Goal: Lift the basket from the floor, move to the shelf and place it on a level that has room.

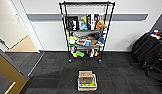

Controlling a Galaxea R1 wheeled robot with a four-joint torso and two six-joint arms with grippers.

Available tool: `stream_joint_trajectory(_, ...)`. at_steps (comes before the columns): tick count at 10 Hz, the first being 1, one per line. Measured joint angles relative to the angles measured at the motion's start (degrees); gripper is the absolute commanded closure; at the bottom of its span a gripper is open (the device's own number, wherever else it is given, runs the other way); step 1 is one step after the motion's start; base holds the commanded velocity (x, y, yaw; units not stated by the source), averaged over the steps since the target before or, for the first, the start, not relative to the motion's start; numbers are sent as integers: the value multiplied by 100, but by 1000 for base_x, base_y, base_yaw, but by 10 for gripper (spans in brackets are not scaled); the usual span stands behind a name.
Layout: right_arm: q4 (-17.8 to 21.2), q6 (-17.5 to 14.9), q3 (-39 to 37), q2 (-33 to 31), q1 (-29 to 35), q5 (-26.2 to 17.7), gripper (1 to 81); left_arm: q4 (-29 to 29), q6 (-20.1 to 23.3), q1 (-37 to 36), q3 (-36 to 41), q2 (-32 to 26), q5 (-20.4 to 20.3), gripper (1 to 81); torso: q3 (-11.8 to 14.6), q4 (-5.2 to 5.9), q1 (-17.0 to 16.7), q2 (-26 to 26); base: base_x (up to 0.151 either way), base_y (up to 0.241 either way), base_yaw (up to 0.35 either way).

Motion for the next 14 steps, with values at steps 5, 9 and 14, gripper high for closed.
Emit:
stream_joint_trajectory(5,-2,5,-49,-46,41,304,10,0,0,57,-2,2,-352,10,0,0,-5,0,143,0,0)
stream_joint_trajectory(9,-6,6,-82,-44,579,586,10,0,0,-389,13,41,-558,10,0,0,-7,0,189,0,0)
stream_joint_trajectory(14,-11,17,-79,-134,1281,405,10,-2,-2,-905,9,16,-410,10,-4,0,-2,0,188,0,0)
